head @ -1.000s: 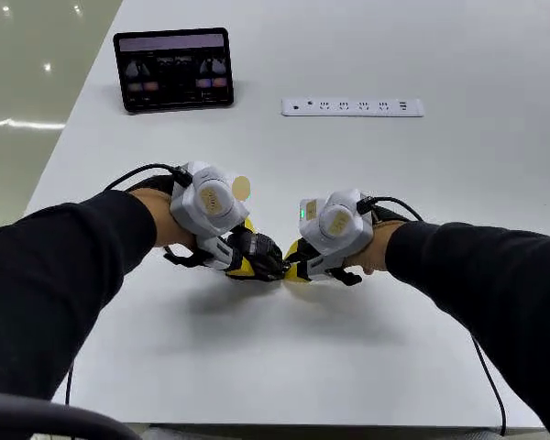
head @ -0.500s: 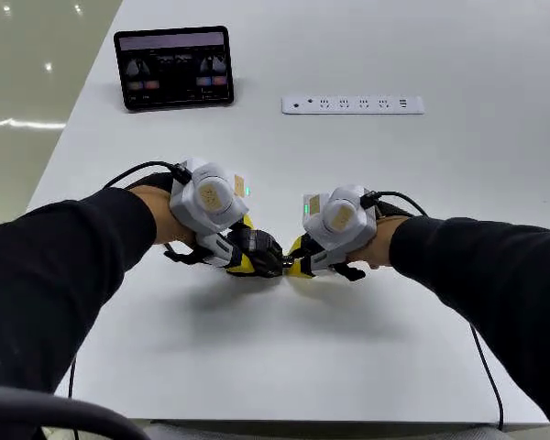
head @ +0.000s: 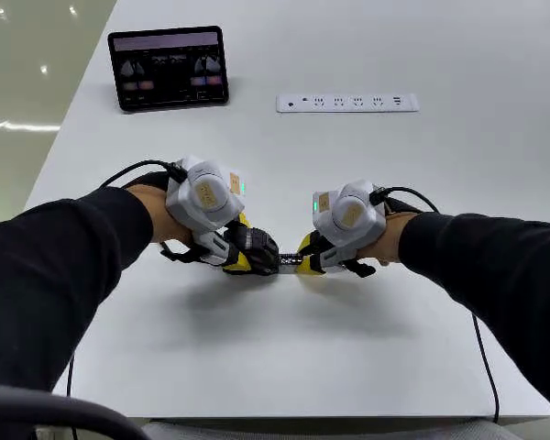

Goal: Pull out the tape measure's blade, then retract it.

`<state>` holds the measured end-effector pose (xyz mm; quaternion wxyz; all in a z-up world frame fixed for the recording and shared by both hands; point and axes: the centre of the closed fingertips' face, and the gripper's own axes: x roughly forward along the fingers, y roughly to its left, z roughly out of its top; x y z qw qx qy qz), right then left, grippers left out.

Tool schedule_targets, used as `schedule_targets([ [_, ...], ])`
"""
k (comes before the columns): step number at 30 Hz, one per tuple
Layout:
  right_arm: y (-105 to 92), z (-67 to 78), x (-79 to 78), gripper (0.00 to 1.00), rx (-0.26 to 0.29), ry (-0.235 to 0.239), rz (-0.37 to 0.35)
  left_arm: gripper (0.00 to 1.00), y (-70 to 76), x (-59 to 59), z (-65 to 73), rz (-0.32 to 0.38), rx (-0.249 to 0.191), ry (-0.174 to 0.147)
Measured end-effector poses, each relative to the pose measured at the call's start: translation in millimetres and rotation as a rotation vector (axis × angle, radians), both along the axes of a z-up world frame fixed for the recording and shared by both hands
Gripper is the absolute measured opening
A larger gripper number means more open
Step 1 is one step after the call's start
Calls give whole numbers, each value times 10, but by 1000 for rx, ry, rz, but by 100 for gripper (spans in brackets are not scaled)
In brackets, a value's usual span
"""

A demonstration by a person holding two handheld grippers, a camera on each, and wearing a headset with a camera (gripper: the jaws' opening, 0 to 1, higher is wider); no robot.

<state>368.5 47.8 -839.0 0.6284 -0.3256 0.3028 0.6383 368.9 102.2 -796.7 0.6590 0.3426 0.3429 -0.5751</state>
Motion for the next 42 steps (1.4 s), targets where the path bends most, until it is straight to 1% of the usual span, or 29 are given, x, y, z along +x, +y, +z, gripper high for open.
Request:
schedule_targets([
  [13, -235, -27, 22, 8, -20, 7, -29, 30, -1, 11, -18, 4, 4, -3],
  [22, -422, -23, 35, 8, -27, 1, -47, 30, -13, 24, -15, 8, 5, -2],
  [30, -498, 5, 22, 8, -34, -5, -42, 30, -9, 35, -15, 14, 3, -4],
  [36, -561, -9, 41, 8, -44, -5, -42, 30, -8, 34, -11, 17, 0, -7],
  [42, -728, -6, 63, 8, -54, -1, -55, 30, -8, 34, -8, 20, -2, -8],
])
